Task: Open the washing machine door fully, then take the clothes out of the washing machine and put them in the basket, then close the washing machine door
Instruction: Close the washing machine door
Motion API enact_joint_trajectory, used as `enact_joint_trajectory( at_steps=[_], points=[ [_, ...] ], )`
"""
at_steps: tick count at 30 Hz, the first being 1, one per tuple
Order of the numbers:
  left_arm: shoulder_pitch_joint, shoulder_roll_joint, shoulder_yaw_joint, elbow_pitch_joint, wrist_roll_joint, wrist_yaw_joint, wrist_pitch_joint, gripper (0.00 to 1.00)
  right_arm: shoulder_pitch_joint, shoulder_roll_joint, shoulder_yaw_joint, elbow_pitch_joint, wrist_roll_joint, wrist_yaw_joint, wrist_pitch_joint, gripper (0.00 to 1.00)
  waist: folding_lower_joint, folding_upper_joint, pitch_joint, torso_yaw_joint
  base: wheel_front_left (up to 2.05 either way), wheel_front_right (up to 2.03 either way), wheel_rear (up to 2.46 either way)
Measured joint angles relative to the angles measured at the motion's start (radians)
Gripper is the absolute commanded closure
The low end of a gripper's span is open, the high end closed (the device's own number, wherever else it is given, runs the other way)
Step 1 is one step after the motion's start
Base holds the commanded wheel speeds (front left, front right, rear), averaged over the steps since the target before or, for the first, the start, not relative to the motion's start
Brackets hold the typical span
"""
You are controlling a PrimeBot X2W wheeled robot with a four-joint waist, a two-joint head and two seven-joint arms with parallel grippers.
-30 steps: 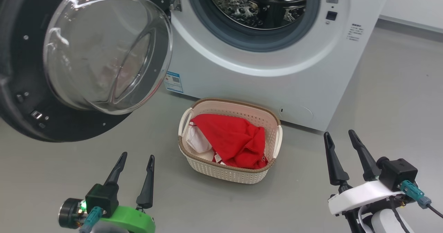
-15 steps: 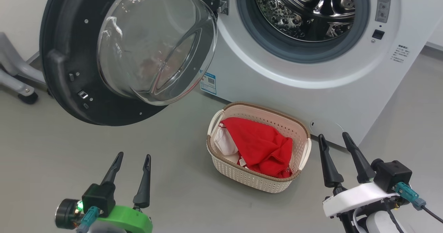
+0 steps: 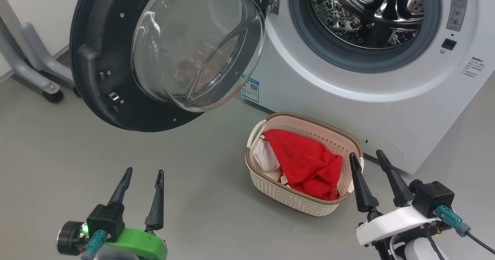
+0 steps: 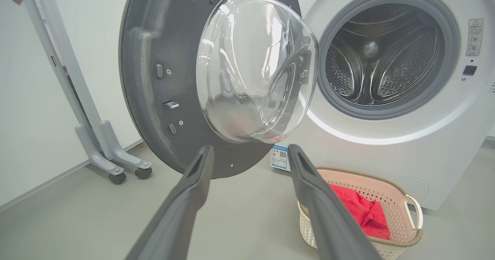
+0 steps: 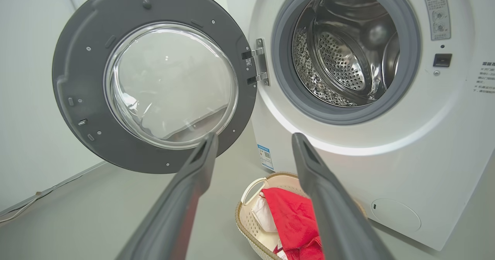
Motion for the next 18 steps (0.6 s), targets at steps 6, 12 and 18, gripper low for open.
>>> enact_joint_trajectory(
  at_steps=[6, 12, 18],
  points=[
    [0.001, -0.001, 0.007, -0.015, -0.002, 0.009, 0.000, 0.00, -0.003, -0.008, 0.004, 0.003, -0.001, 0.000, 0.000, 0.00, 0.0000, 0.0000, 0.023, 0.010, 0.00, 0.00, 0.00],
    [0.017, -0.001, 0.020, -0.025, -0.002, 0.010, 0.000, 0.00, -0.016, -0.009, 0.014, 0.008, -0.001, 0.000, 0.000, 0.00, 0.0000, 0.0000, 0.030, 0.015, 0.00, 0.00, 0.00],
    [0.019, -0.001, 0.021, -0.033, -0.002, 0.018, 0.000, 0.00, -0.020, -0.009, 0.021, 0.012, -0.001, 0.000, 0.000, 0.00, 0.0000, 0.0000, 0.035, 0.017, 0.00, 0.00, 0.00]
  ],
)
